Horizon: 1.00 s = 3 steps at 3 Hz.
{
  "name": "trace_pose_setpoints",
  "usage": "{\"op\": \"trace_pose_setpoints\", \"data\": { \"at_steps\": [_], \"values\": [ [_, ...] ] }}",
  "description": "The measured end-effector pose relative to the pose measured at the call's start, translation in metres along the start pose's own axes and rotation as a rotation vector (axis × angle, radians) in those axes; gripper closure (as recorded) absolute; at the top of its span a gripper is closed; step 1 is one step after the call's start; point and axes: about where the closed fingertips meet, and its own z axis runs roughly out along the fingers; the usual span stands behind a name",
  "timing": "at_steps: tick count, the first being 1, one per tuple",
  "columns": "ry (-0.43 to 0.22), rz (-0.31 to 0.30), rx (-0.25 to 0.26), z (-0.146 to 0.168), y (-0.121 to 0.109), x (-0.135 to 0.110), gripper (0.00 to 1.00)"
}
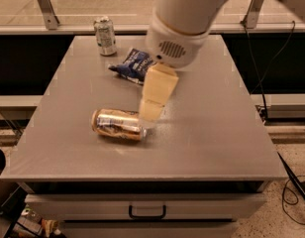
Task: Place orange can upright
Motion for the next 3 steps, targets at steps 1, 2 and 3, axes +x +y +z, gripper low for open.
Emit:
{"op": "trace_pose_setpoints", "data": {
  "at_steps": [1,2,3],
  "values": [
    [0.043,-0.02,-0.014,0.02,0.002,-0.03,0.0],
    [0.092,-0.054,-0.035,0.054,0.004,-0.058,0.0],
    [0.092,-0.055,-0.035,0.054,0.004,-0.058,0.0]
  ]
}}
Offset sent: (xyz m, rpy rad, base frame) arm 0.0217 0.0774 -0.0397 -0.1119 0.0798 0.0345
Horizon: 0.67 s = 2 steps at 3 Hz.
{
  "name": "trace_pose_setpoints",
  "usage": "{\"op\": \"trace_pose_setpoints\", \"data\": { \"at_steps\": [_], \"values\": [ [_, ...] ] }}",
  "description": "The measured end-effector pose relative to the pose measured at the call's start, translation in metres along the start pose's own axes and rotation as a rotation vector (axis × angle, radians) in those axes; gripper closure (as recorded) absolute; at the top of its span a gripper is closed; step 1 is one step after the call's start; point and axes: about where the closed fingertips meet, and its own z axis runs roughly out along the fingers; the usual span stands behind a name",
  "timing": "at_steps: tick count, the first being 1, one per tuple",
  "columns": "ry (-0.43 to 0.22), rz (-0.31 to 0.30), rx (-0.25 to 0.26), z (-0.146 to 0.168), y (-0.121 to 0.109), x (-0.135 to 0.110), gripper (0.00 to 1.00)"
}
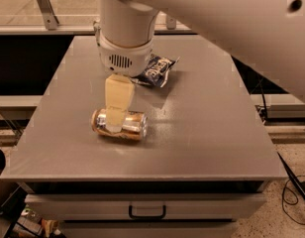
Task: Place orange can upright
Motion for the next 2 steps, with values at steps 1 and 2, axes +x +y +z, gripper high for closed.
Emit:
{"op": "trace_pose_setpoints", "data": {
  "at_steps": [1,2],
  "values": [
    [0.013,0.01,0.006,-0.0016,-0.0019,-0.005,0.0],
    [0.051,0.028,0.01,0.0009,0.0017,-0.0088,0.0]
  ]
}}
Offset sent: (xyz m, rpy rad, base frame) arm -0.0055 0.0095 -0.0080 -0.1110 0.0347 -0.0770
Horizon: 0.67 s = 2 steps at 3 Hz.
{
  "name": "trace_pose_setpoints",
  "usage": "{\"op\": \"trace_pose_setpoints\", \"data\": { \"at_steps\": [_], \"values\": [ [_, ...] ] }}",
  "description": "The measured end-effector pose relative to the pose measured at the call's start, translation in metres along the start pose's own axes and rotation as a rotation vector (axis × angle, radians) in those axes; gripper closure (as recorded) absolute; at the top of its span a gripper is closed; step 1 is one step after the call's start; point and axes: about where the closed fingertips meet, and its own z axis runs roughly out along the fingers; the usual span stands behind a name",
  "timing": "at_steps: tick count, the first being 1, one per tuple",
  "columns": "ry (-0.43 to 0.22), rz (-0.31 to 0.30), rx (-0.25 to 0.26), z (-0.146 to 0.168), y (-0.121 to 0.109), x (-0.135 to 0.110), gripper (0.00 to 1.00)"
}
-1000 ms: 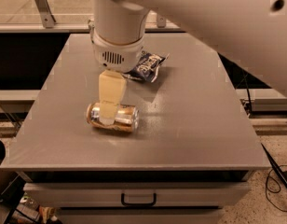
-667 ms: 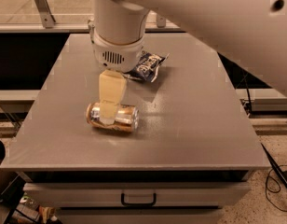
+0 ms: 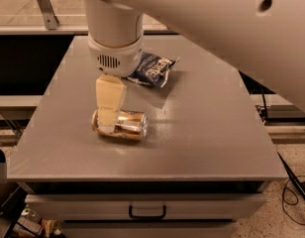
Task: Place orange can upright
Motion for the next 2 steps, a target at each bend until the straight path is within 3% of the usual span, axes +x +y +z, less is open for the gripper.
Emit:
{"op": "trace_pose_setpoints", "data": {
  "at_steps": [2],
  "values": [
    [0.028,0.022,-0.051,0.027,0.01,0.001,0.0]
  ]
}}
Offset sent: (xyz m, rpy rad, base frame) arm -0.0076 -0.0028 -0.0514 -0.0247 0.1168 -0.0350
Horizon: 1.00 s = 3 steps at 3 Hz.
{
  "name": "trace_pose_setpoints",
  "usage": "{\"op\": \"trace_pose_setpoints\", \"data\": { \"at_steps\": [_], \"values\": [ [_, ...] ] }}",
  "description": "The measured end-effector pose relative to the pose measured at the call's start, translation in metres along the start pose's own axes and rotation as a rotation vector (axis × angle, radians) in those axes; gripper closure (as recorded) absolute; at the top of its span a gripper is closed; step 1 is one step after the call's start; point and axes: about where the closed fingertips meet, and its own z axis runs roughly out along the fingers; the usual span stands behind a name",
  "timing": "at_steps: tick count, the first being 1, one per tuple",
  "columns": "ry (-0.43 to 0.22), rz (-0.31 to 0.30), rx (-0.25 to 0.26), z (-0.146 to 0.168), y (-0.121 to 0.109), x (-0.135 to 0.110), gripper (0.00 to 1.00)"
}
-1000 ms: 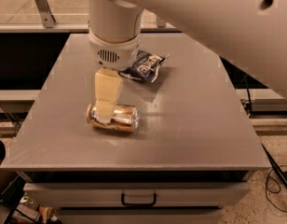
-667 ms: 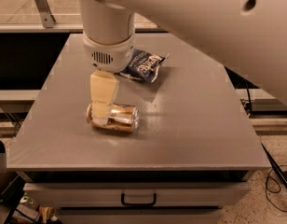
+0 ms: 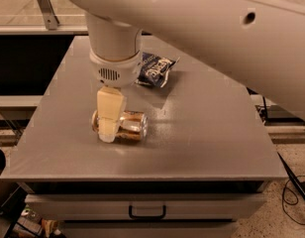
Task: Place orange can upright
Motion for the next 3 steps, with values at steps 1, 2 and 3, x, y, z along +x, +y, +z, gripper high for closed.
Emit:
{"op": "trace_pose_setpoints", "data": {
  "at_steps": [1,2,3],
  "values": [
    [-0.012,0.01,-0.031,0.017,0.003,0.0,0.0],
    [-0.036,0.011,-0.05,0.027,0.005,-0.003,0.0],
    [-0.052,0.009,-0.075,0.04,0.007,-0.007,0.0]
  ]
}}
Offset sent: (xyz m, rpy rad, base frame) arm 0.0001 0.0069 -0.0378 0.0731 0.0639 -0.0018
